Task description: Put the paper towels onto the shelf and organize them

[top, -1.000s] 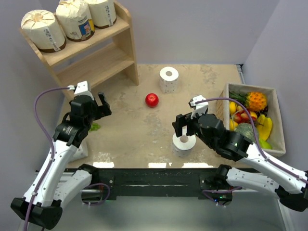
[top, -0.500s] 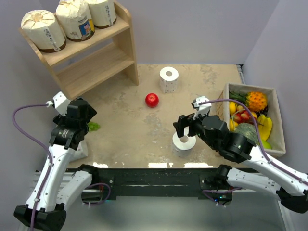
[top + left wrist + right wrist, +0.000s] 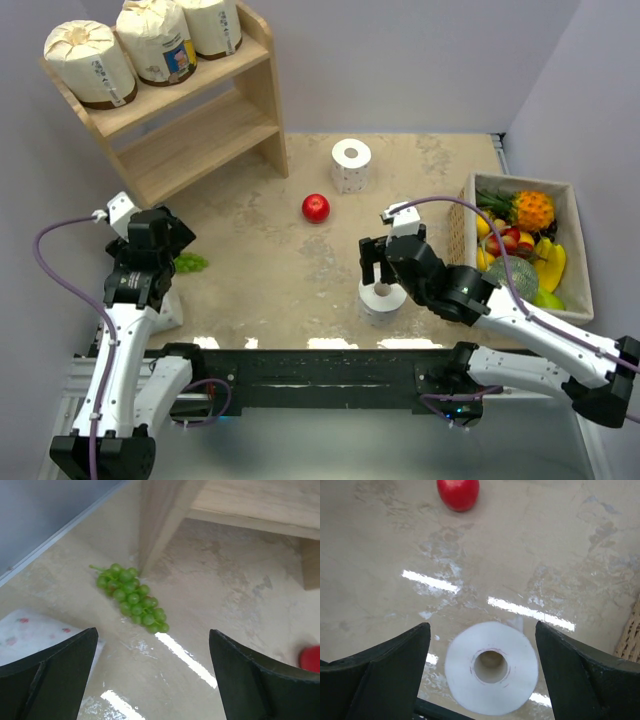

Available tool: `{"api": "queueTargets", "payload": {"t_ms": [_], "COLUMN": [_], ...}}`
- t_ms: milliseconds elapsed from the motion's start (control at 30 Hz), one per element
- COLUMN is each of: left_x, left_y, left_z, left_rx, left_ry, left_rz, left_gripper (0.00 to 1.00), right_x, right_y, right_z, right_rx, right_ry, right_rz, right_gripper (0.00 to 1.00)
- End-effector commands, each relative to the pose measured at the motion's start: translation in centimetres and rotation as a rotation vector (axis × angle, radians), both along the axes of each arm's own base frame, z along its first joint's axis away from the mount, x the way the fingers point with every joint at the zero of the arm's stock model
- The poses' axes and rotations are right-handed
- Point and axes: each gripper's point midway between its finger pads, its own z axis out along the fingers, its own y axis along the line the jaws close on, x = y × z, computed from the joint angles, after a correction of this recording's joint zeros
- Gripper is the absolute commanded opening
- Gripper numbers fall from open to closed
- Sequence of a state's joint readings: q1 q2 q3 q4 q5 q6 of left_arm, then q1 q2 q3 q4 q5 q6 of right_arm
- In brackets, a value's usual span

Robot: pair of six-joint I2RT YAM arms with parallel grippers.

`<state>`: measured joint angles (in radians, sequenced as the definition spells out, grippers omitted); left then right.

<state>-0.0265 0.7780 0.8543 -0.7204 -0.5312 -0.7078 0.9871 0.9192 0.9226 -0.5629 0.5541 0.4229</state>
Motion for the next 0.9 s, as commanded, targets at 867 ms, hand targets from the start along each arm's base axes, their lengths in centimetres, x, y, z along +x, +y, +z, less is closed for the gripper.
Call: {"api": "queueTargets", "payload": {"t_ms": [867], "left_x": [-2.4], "left_y": [-42.3], "left_z": [0.3], "left_rx": [0.293], "left_ry": [-0.112], "left_rz": [-1.652], "left_gripper": [0.8], "right_x": [-1.8], "right_y": [-6.9], "right_z": [7.9], "right_rx": [0.275], "right_ry": [-0.141], "right_rz": [-0.221], "right_gripper": [0.86]}}
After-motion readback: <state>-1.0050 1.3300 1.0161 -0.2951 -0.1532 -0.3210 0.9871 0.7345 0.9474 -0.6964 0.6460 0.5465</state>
